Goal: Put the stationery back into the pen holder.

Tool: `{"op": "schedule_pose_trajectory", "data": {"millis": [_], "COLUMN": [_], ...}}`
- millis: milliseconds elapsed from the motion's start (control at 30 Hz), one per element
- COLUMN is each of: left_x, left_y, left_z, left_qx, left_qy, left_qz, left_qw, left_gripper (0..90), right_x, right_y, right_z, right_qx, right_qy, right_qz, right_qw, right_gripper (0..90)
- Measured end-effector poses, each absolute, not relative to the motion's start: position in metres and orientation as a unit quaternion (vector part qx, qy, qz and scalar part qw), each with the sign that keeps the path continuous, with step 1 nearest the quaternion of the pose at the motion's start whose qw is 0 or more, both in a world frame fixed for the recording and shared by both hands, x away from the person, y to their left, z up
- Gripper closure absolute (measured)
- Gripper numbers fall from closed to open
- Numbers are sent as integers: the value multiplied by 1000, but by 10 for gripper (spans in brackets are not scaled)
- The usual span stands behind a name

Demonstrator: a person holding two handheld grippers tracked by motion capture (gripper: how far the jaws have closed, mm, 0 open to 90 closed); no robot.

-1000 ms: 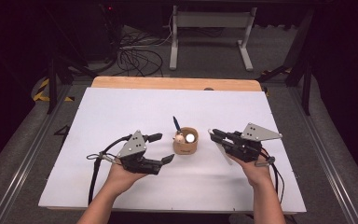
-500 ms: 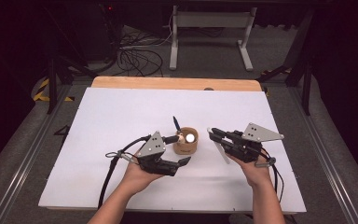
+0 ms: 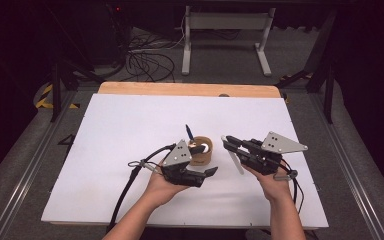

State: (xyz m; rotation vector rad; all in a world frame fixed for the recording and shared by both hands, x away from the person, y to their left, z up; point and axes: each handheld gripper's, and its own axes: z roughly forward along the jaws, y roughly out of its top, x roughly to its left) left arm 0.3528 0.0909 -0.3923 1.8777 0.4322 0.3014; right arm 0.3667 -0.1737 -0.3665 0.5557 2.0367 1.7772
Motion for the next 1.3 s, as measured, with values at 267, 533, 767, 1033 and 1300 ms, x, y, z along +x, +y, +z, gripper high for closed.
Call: {"op": "schedule_pose_trajectory", "data": {"millis": [267,533,767,1033,1300], "left_x": [355,359,359,357,355], "left_y": [74,58,47,36,28], "left_z": [-396,-400,-404,-409,-413], "left_qx": [795,785,783,781,777], "left_qy": [182,200,202,202,212], "left_qz": [121,111,104,107,118], "left_qw": [566,575,579,582,581], "left_gripper": [286,327,341,390,487], "right_x": [365,365,364,363,362], "right_y": [-170,-169,-169,-169,-170], "right_z": [-365,-366,-365,-363,-363], "right_qx": [193,194,194,192,193], "right_qy": [723,720,717,713,709], "right_qz": [636,638,641,645,648], "right_qw": [189,190,194,196,200], "right_gripper": [791,791,791,791,791]}}
